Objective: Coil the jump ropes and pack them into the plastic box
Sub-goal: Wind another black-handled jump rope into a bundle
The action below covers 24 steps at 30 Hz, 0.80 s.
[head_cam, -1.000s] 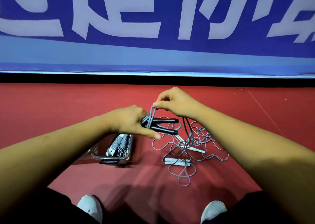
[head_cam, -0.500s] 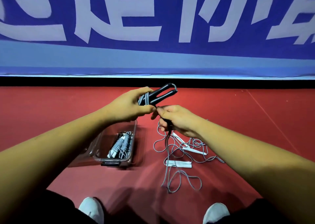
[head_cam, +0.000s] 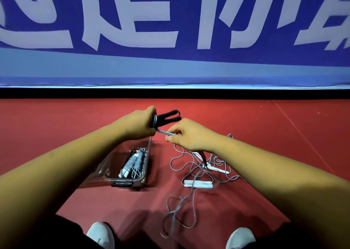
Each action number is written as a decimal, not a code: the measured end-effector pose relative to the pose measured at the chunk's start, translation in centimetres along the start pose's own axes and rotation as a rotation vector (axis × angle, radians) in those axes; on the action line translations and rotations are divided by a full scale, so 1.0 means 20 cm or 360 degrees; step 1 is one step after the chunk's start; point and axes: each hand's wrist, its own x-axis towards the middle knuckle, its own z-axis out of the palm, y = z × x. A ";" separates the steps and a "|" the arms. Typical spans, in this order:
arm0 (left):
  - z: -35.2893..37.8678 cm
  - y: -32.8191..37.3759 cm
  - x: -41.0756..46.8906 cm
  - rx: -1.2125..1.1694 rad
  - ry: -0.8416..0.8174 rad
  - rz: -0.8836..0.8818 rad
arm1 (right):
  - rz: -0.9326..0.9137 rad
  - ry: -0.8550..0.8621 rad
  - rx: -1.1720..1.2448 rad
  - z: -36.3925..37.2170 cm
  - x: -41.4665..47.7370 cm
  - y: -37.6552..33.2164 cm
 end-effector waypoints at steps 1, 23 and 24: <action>0.01 0.01 -0.01 0.0149 -0.0038 0.0062 | -0.0069 0.0026 -0.0138 -0.02 0.01 -0.02; -0.05 0.08 -0.08 -0.1278 -0.0260 0.0506 | 0.0189 0.0093 0.1406 -0.07 0.07 0.21; -0.06 0.08 -0.07 -0.1363 -0.0261 0.0540 | 0.0213 0.0128 0.1432 -0.06 0.08 0.20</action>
